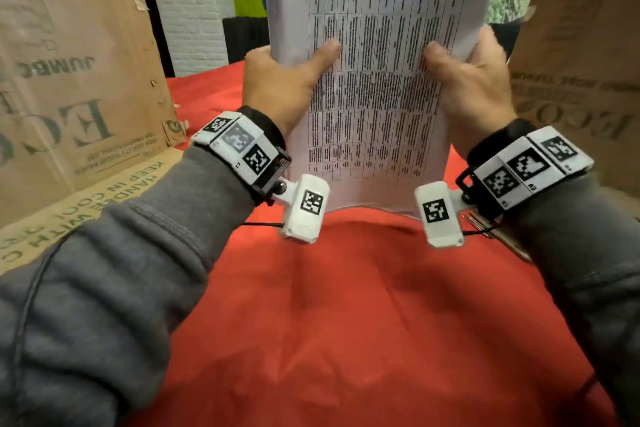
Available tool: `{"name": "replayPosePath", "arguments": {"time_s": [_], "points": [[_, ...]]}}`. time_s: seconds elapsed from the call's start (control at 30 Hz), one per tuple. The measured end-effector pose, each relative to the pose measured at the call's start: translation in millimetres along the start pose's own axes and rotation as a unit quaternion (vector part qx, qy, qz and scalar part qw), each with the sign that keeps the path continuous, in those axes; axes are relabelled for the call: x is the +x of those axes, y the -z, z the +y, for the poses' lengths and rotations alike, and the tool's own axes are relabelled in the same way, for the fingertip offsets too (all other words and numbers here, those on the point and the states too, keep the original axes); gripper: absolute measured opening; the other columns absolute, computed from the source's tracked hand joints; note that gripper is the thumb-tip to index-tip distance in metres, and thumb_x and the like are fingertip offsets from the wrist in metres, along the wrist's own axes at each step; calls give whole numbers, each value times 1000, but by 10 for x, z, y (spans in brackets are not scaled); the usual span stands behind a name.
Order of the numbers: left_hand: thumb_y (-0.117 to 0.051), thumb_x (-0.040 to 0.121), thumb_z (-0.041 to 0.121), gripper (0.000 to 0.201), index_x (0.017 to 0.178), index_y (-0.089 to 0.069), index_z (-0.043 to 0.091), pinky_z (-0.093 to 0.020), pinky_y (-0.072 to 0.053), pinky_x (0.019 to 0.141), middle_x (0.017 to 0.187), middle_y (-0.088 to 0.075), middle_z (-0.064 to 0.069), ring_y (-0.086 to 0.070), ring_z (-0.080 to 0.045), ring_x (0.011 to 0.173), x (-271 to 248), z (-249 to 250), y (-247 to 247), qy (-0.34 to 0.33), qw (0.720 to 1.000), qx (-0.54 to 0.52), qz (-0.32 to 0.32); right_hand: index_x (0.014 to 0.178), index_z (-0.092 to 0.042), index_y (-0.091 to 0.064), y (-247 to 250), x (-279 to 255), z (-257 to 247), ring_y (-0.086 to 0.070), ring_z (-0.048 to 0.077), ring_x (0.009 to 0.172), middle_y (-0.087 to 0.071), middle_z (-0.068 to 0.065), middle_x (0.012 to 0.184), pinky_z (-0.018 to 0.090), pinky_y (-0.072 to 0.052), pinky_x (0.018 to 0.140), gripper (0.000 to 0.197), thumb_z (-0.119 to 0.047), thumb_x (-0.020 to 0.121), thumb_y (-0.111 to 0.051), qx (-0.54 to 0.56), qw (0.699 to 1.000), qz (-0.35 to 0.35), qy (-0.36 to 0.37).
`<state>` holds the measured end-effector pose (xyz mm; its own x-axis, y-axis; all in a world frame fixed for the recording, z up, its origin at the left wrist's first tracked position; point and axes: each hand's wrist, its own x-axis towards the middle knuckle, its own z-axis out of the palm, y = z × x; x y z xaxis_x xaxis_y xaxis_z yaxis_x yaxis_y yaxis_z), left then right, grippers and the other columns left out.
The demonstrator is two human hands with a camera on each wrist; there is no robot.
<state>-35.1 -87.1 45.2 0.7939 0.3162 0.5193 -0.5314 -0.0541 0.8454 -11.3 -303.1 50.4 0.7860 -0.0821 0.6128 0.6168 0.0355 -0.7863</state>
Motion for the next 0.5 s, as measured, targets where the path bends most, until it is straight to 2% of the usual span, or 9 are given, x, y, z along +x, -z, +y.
{"name": "replayPosePath", "arguments": {"time_s": [0.1, 0.17, 0.27, 0.37, 0.43, 0.5], "points": [[-88, 82, 19, 30, 105, -76, 3, -52, -62, 90, 99, -80, -13, -78, -29, 90, -42, -169, 76, 82, 993, -84, -23, 123, -6, -56, 73, -70, 146, -67, 38, 117, -68, 20, 127, 58, -53, 102, 46, -28, 84, -67, 28, 997, -10, -67], [-86, 83, 17, 30, 107, -76, 4, -55, -61, 92, 101, -80, -14, -78, -30, 91, -130, -329, 100, 124, 987, -87, -58, 122, -8, -61, 88, -167, 276, -68, 38, 117, -71, 13, 124, 61, -52, 102, 46, -31, 83, -68, 21, 996, -11, -88], [-90, 79, 18, 25, 101, -78, 11, -51, -63, 90, 99, -81, -9, -79, -26, 93, -157, -386, 14, 92, 994, -37, -41, 110, -19, -60, 40, -195, 313, -67, 26, 109, -69, 5, 116, 61, -51, 102, 33, -36, 82, -63, -7, 997, 4, -72], [-91, 77, 16, 32, 104, -77, 6, -49, -63, 88, 102, -80, -12, -78, -29, 96, -58, -310, -16, 69, 995, -65, -11, 100, -21, -51, 10, -163, 152, -60, 25, 98, -60, 8, 107, 61, -49, 102, 18, -31, 88, -58, -14, 999, 4, -35], [-89, 79, 13, 39, 113, -74, 1, -48, -63, 87, 106, -79, -15, -78, -31, 98, -59, -321, 15, 78, 992, -91, -28, 105, -17, -52, 46, -157, 139, -63, 27, 102, -63, 9, 109, 59, -51, 101, 17, -23, 91, -59, 13, 999, -2, -48], [-85, 84, 9, 33, 114, -74, 2, -45, -63, 85, 106, -79, -14, -78, -29, 95, -168, -417, 40, 112, 987, -98, -55, 119, -12, -55, 64, -234, 201, -67, 31, 111, -68, 12, 119, 58, -51, 104, 28, -18, 92, -59, 17, 997, -4, -74]]}}
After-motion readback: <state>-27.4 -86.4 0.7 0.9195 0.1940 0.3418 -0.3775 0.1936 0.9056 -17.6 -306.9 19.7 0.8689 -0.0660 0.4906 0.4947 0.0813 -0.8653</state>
